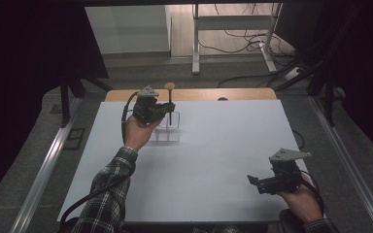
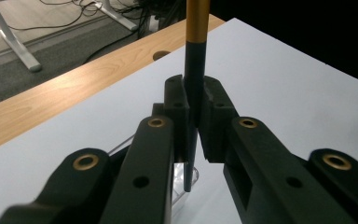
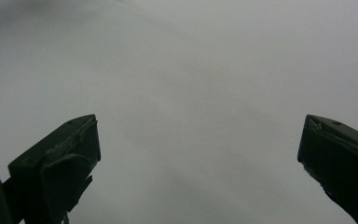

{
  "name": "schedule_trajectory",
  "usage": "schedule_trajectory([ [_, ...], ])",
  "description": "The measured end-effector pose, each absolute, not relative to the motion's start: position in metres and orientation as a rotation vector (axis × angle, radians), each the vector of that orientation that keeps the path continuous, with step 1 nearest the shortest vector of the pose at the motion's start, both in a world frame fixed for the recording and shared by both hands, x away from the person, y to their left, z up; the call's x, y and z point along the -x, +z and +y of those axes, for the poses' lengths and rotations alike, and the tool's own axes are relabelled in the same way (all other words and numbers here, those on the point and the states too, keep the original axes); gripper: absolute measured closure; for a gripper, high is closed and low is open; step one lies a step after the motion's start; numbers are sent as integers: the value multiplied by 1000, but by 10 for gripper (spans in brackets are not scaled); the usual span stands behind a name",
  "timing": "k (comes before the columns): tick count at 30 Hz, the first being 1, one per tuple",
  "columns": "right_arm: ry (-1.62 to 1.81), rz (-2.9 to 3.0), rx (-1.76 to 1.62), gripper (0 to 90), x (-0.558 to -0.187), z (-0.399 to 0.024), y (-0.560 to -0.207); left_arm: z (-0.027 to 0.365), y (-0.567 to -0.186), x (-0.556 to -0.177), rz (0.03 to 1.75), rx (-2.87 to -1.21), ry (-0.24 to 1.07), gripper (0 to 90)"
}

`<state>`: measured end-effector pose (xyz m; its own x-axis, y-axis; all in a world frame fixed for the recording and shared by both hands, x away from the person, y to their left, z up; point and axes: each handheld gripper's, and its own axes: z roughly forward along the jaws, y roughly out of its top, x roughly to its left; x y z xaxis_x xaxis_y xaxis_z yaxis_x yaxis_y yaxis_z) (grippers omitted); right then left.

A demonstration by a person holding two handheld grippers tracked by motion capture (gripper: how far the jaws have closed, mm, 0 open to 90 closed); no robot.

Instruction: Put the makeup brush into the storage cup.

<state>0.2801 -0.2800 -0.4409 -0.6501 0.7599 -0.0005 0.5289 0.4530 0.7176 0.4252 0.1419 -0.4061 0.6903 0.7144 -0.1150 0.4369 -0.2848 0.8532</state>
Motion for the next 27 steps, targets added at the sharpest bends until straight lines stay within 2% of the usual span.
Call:
schedule_trajectory([
  [16, 1004, 2398, -1090, 0, -280, -279, -441, 127, -409, -443, 913, -1903, 381, 832],
  [27, 992, 2411, -1080, 0, -280, -278, -442, 134, -422, -448, 975, -1882, 380, 832],
])
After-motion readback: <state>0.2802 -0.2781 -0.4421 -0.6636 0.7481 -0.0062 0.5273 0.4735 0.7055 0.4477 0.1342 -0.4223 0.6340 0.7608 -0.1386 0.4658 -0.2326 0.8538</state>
